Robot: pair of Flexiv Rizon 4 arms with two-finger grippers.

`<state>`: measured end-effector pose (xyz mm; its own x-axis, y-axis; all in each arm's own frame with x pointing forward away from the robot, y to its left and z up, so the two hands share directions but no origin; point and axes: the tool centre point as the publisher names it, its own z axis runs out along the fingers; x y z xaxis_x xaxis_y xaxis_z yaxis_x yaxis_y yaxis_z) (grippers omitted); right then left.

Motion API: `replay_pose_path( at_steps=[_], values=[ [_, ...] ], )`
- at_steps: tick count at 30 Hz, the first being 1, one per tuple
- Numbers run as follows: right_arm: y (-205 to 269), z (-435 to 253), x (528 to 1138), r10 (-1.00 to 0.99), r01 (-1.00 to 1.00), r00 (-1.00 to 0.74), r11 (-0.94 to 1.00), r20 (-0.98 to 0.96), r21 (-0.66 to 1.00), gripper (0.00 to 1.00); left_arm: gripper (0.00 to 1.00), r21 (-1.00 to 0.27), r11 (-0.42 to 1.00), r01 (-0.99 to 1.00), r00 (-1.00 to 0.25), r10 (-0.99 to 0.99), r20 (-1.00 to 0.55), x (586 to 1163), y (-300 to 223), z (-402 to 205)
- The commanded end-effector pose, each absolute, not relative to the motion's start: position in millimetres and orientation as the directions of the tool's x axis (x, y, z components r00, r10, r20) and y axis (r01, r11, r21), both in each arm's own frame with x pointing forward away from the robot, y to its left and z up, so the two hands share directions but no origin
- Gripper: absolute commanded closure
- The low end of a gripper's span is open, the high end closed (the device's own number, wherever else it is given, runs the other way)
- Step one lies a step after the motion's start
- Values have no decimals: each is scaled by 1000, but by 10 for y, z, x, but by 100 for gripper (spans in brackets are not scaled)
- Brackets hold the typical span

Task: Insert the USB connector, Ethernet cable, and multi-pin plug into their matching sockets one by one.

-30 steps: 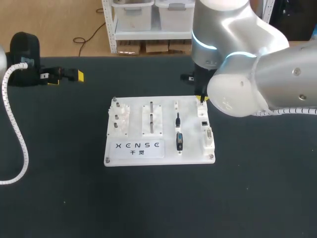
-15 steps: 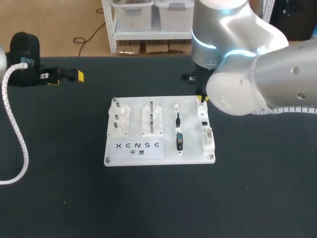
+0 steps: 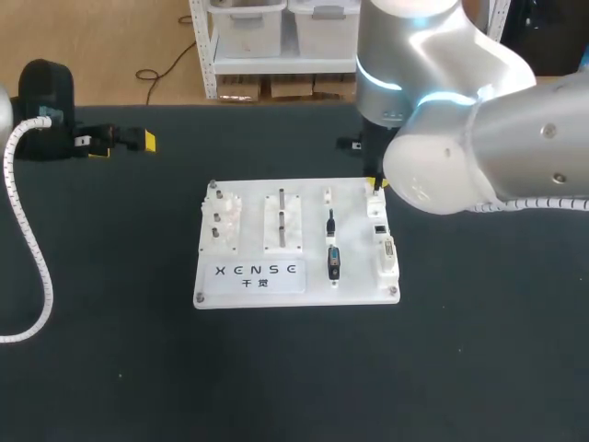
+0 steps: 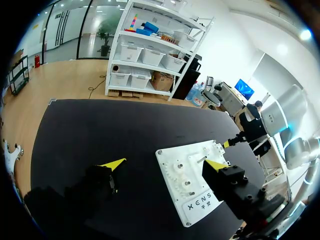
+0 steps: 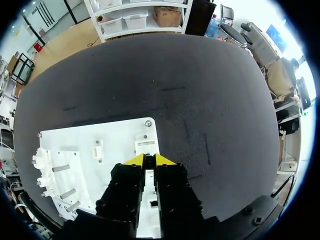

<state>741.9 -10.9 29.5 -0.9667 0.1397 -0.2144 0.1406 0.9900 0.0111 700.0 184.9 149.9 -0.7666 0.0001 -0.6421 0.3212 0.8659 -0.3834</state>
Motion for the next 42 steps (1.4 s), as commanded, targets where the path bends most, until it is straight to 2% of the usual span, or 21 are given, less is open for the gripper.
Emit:
replay_pose_path(
  at_steps=[1,18,28,29,30,31,42],
  values=[
    [-112,241,7421,133,134,-966,991,-221,9,100,0,-383,866,321,-767,0,-642,7000,1850,1500],
    [-155,153,7359,84,86,-970,996,-227,1,100,0,-383,866,321,-767,0,-642,7000,1850,1500],
    [-167,25,7324,113,125,-968,991,-224,-41,100,0,-383,866,321,-767,0,-642,7000,1850,1500],
    [-156,62,7330,110,123,-967,991,-232,-44,58,0,-383,866,321,-767,0,-642,7000,1850,1500],
    [-148,91,7333,107,121,-964,992,-242,-46,24,0,-383,866,321,-767,0,-642,7000,1850,1500],
    [-139,135,7337,107,123,-960,991,-259,-47,0,0,-383,866,321,-767,0,-642,7000,1850,1500],
    [134,707,7230,108,109,-942,994,-318,15,0,0,-383,866,321,-767,0,-642,7000,1850,1500]
  ],
)
